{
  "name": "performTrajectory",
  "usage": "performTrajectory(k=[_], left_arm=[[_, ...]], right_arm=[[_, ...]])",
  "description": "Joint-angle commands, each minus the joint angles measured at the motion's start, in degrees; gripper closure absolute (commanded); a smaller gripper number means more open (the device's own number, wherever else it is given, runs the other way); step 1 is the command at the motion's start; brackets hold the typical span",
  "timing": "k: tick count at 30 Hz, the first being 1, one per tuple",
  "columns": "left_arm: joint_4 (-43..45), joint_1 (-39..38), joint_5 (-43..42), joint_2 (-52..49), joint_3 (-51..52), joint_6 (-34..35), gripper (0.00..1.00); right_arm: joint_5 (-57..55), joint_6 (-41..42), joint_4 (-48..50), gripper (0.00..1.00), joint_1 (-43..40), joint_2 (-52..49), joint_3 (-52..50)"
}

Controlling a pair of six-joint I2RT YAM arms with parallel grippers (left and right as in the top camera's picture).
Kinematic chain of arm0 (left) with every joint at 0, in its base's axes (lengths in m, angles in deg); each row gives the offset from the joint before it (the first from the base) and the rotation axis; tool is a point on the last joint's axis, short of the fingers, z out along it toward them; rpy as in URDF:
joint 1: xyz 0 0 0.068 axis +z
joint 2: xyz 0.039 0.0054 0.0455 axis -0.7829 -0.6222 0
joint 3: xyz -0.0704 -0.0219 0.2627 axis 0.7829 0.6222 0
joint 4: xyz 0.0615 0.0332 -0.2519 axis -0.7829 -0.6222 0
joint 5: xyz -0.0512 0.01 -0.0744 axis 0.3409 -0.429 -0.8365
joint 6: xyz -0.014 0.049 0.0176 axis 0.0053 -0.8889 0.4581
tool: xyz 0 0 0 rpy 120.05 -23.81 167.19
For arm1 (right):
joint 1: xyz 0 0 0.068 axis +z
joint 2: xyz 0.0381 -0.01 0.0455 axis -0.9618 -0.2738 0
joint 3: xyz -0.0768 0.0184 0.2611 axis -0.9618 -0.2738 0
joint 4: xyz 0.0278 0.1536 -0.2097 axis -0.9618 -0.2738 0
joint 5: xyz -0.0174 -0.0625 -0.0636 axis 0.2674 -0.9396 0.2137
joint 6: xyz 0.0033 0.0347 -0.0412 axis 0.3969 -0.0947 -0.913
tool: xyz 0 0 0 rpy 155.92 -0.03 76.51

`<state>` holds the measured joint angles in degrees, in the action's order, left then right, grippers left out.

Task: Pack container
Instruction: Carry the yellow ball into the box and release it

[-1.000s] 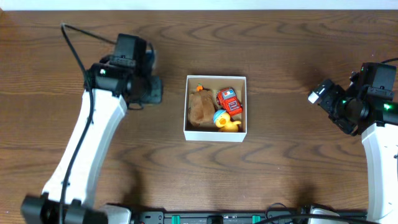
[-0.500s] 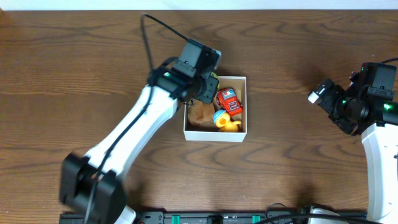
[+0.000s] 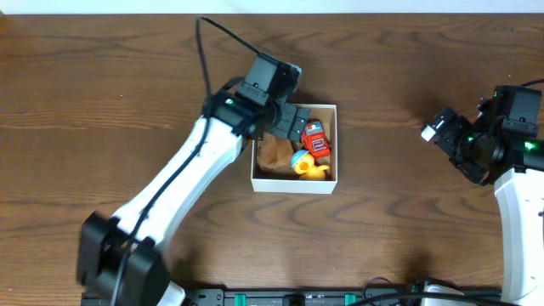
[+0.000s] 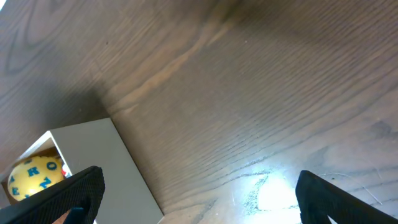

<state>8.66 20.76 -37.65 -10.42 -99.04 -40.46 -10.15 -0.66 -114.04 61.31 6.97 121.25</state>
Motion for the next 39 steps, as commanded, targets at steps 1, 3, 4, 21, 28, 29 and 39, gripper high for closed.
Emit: performTrajectory(k=[1,3,4,21,28,29,39], left_arm=[[-1.97,0.55,11.15,4.44,-1.86,-0.59,0.0],[-4.04,1.53,14.53,5.33,-1.86,-0.59,0.01],[-4.59,2.19,14.32,5.38,-1.86,-0.55,0.01],[-0.22,1.25,-2.71,-8.09,-1.57,-0.57,0.4],[-0.26,1.16,-2.75,-16.02,-1.57,-0.57,0.41],[-0.37,1.16,-2.75,-16.7,-1.57,-0.57,0.41],[-1.11,1.16,-2.71,-11.52,-1.62,-0.57,0.49]], right_arm=[[0.24,0.44,-0.02,0.01,-0.52,-0.04,0.28],[0.24,0.44,-0.02,0.01,-0.52,-0.04,0.28],[0.26,0.44,-0.02,0.01,-0.52,-0.04,0.28],[0.24,0.44,-0.02,0.01,-0.52,-0.04,0.28],[0.24,0.44,-0.02,0.01,-0.52,-0.04,0.28],[0.26,0.44,-0.02,0.01,-0.52,-0.04,0.28],[0.24,0.44,-0.02,0.01,-0.52,-0.04,0.28]])
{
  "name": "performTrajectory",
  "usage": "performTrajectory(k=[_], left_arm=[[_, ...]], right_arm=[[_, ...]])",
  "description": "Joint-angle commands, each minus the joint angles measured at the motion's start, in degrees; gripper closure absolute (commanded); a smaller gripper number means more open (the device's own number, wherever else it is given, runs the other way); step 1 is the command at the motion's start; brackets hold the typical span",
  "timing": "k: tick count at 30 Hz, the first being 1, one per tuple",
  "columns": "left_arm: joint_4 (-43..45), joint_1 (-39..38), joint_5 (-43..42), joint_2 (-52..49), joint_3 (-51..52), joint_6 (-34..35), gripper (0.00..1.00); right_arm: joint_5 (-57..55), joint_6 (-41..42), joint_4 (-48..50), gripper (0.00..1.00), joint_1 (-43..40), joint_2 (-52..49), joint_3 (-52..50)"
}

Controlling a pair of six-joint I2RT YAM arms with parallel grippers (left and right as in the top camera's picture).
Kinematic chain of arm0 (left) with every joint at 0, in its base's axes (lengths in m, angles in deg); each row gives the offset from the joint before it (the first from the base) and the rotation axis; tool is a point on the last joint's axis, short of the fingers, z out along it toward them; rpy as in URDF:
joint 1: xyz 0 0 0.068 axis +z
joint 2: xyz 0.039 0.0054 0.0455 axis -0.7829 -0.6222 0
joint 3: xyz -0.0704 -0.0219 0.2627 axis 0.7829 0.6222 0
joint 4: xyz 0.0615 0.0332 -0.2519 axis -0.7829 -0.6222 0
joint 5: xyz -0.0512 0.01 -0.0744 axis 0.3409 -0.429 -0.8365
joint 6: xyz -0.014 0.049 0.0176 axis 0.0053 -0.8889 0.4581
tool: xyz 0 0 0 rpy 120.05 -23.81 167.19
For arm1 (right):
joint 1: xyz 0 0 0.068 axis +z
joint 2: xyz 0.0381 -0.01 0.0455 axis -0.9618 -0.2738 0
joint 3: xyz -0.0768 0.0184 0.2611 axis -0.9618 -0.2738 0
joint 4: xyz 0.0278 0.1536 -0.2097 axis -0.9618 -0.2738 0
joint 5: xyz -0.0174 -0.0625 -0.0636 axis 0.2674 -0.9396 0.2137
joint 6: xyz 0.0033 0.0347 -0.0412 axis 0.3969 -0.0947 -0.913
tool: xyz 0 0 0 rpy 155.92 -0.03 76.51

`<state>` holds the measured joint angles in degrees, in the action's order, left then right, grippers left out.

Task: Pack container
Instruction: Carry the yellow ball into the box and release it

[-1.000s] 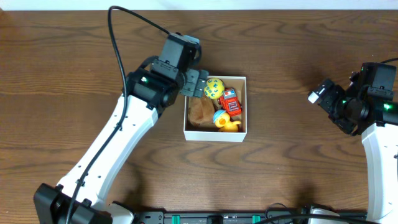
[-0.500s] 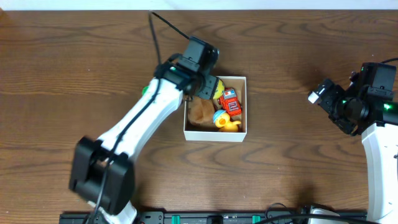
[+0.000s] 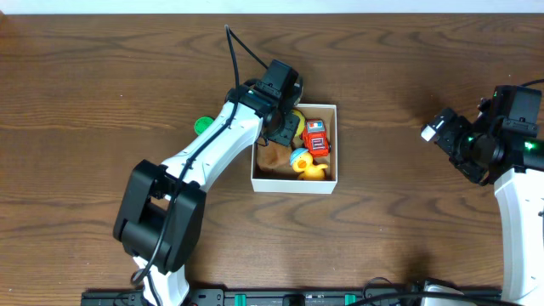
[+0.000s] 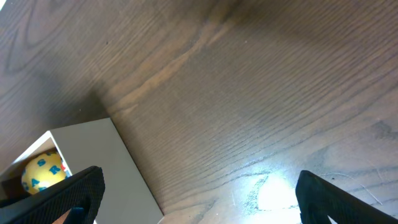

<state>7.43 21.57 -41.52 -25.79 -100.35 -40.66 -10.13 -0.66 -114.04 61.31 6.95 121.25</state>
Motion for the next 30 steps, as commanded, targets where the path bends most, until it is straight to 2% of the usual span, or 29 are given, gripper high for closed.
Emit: performTrajectory(k=[1,7,10,23,30], left_arm=[[0.11,0.35,1.16,5.29,-0.31,-0.37,0.49],[0.76,0.35,1.14,13.27,-0.31,-0.35,0.49],[0.74,0.04,1.14,14.01,-0.26,-0.35,0.49],[3.17,-2.16,1.16,0.13,-0.11,-0.37,0.52],[1.55,-2.16,1.16,-1.62,-0.13,-0.37,0.53]], right_arm=[[0.24,0.44,-0.02,0.01,-0.52,-0.02,0.28],[0.22,0.44,-0.02,0.01,-0.52,-0.02,0.28],[0.24,0.44,-0.02,0.01,-0.52,-0.02,0.28],[0.24,0.44,-0.02,0.01,-0.52,-0.02,0.28],[0.22,0.44,-0.02,0.01,-0.52,-0.02,0.28]])
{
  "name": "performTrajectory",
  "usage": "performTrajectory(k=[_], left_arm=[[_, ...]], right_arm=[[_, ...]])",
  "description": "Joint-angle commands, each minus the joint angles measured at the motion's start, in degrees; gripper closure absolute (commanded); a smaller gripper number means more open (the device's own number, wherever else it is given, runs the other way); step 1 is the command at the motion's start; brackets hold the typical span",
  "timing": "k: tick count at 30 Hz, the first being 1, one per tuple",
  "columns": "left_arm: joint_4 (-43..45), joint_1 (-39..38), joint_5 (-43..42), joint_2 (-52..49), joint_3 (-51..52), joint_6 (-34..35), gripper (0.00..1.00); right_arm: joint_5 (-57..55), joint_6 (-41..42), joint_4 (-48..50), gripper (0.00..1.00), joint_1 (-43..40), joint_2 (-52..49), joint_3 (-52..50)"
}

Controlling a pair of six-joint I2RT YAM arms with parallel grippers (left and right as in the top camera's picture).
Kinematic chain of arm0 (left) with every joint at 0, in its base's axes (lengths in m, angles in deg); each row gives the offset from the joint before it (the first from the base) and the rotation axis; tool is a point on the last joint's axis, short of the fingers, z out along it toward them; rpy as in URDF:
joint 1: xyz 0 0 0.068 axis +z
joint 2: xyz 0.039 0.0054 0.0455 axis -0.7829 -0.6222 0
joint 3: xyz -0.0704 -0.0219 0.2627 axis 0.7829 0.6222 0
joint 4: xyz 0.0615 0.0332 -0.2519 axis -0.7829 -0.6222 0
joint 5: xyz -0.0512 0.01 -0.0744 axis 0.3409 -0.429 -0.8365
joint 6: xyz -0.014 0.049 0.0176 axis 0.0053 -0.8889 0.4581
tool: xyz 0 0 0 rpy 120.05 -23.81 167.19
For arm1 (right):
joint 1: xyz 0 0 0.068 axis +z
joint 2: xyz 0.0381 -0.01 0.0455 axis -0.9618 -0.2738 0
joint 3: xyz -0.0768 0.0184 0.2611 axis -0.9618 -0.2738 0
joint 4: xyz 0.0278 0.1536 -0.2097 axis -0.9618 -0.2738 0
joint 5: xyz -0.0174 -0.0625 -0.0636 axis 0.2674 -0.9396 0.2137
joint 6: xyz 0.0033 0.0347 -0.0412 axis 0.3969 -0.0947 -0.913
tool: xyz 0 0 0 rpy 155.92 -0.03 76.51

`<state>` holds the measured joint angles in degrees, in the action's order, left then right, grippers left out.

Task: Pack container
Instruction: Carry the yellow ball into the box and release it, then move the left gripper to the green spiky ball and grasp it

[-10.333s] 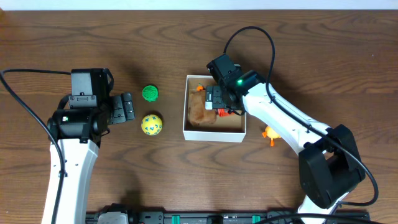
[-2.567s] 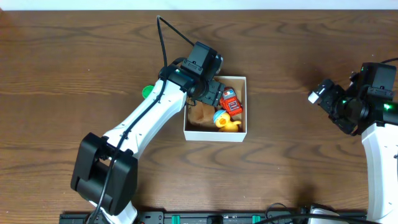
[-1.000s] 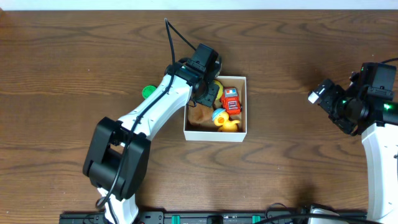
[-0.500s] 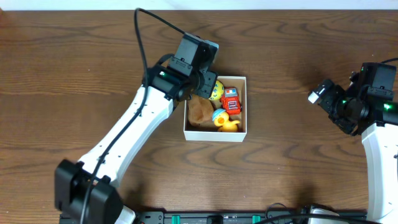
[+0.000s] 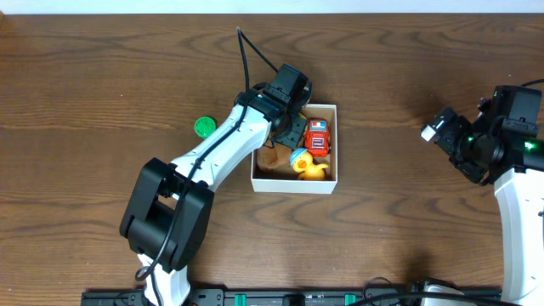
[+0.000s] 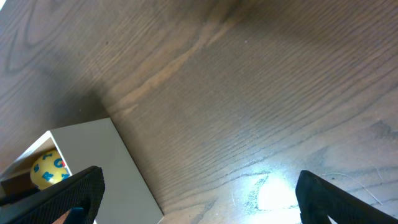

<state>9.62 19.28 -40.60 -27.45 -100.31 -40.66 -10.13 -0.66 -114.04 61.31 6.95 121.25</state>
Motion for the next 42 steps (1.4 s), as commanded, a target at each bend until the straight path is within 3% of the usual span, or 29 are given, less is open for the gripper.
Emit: performTrajectory(k=[1,6,11,14,18,26,30,42], left_arm=[[-0.79,0.15,0.26,0.55,-0.2,-0.39,0.53],[-0.79,0.31,0.81,6.32,-0.72,-0.42,0.54],[-1.01,0.37,6.56,15.43,-0.83,-0.44,0.53],[-2.86,0.81,11.34,21.0,-0.83,-2.1,0.44],[-7.54,4.28,20.0,24.48,-0.81,-2.12,0.4],[-11.45,16.76,19.08,18.05,2.21,-1.84,0.39],[-9.38,21.33,10.82,11.02,2.23,-1.9,0.4],[-2.08,24.2,9.16,-2.58,2.23,-1.88,0.39]], right_arm=[[0.22,0.44,-0.02,0.01,-0.52,-0.02,0.28],[0.22,0.44,-0.02,0.01,-0.52,-0.02,0.28],[0.22,0.44,-0.02,0.01,-0.52,-0.02,0.28],[0.22,0.44,-0.02,0.01,-0.52,-0.02,0.28],[0.22,0.44,-0.02,0.01,-0.52,-0.02,0.28],[0.24,0.44,-0.02,0.01,-0.52,-0.02,0.28],[0.22,0.44,-0.02,0.01,-0.52,-0.02,0.28],[0.22,0.44,-0.02,0.01,-0.52,-0.02,0.28]])
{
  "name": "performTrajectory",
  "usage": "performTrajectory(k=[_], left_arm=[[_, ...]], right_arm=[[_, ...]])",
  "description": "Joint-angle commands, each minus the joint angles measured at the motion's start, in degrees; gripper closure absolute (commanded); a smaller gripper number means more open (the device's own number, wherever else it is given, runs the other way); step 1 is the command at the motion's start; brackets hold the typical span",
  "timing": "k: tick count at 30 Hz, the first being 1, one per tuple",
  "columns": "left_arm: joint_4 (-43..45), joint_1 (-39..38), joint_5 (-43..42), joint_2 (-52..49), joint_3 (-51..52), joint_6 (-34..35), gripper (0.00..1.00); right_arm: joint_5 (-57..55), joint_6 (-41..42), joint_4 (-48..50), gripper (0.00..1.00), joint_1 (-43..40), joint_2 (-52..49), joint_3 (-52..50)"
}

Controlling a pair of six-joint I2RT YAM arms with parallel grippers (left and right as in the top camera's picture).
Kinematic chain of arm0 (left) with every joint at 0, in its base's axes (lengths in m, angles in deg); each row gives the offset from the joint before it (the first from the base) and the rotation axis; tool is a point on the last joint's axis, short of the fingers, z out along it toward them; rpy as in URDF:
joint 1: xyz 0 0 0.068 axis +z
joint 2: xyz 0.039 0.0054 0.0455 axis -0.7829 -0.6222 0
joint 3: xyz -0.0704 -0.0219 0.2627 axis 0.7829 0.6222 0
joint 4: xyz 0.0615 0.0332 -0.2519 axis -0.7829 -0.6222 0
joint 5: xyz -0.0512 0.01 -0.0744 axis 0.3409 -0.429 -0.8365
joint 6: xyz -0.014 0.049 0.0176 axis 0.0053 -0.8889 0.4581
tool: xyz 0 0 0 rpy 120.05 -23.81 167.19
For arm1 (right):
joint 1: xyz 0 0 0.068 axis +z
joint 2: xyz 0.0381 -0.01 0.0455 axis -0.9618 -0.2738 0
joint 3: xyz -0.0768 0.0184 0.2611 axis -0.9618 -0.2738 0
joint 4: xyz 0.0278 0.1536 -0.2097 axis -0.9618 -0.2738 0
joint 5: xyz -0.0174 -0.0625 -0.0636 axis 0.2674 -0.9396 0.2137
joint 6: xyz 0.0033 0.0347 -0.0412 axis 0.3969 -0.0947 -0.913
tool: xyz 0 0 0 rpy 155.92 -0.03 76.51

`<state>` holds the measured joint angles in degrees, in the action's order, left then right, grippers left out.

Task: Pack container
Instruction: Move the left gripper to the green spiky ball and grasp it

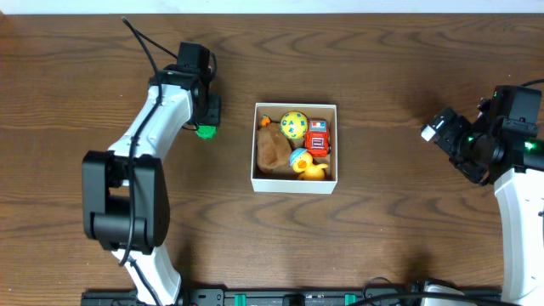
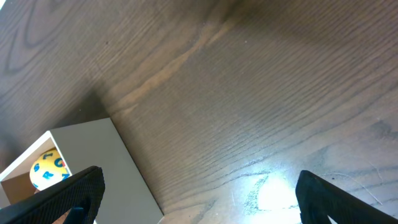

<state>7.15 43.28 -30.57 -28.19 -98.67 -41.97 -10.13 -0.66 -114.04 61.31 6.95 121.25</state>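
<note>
The white box (image 1: 293, 185) stands mid-table and holds a yellow ball with blue letters (image 1: 294, 124), a red toy (image 1: 317, 138), a brown plush (image 1: 272, 151) and a yellow duck (image 1: 314, 171). A small green piece (image 1: 205, 132) lies on the table left of the box. My left gripper (image 1: 206, 117) hangs right over that piece; its jaws are hidden from above. My right gripper (image 1: 435, 131) waits open far to the right. In the right wrist view, the right gripper (image 2: 199, 205) frames bare table, with the box (image 2: 93, 155) and the ball (image 2: 46, 171) at lower left.
Dark wooden table (image 1: 408, 59) all round. The left arm (image 1: 157, 110) stretches along the left side; the right arm (image 1: 518, 195) stands at the right edge. A black rail (image 1: 297, 297) runs along the front edge.
My left gripper has left the box's upper left corner and now sits to the left of the box, over the green piece. The yellow ball lies uncovered in the box. The right arm is unmoved.
At first my left gripper was over the box with the yellow ball high near the rim. The ball then sat lower inside while the gripper stayed at the box's back left corner. Now the gripper is out over the green piece.
</note>
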Motion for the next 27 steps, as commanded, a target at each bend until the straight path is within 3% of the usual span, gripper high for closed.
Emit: performTrajectory(k=[1,18,27], left_arm=[[0.35,0.2,-1.07,-2.64,0.59,-0.57,0.39],[0.0,0.2,-3.23,-7.54,0.59,-0.57,0.39],[-0.68,0.2,-3.21,-7.39,0.57,-0.59,0.54]], right_arm=[[0.24,0.44,-0.02,0.01,-0.52,-0.02,0.28],[0.22,0.44,-0.02,0.01,-0.52,-0.02,0.28],[0.24,0.44,-0.02,0.01,-0.52,-0.02,0.28]])
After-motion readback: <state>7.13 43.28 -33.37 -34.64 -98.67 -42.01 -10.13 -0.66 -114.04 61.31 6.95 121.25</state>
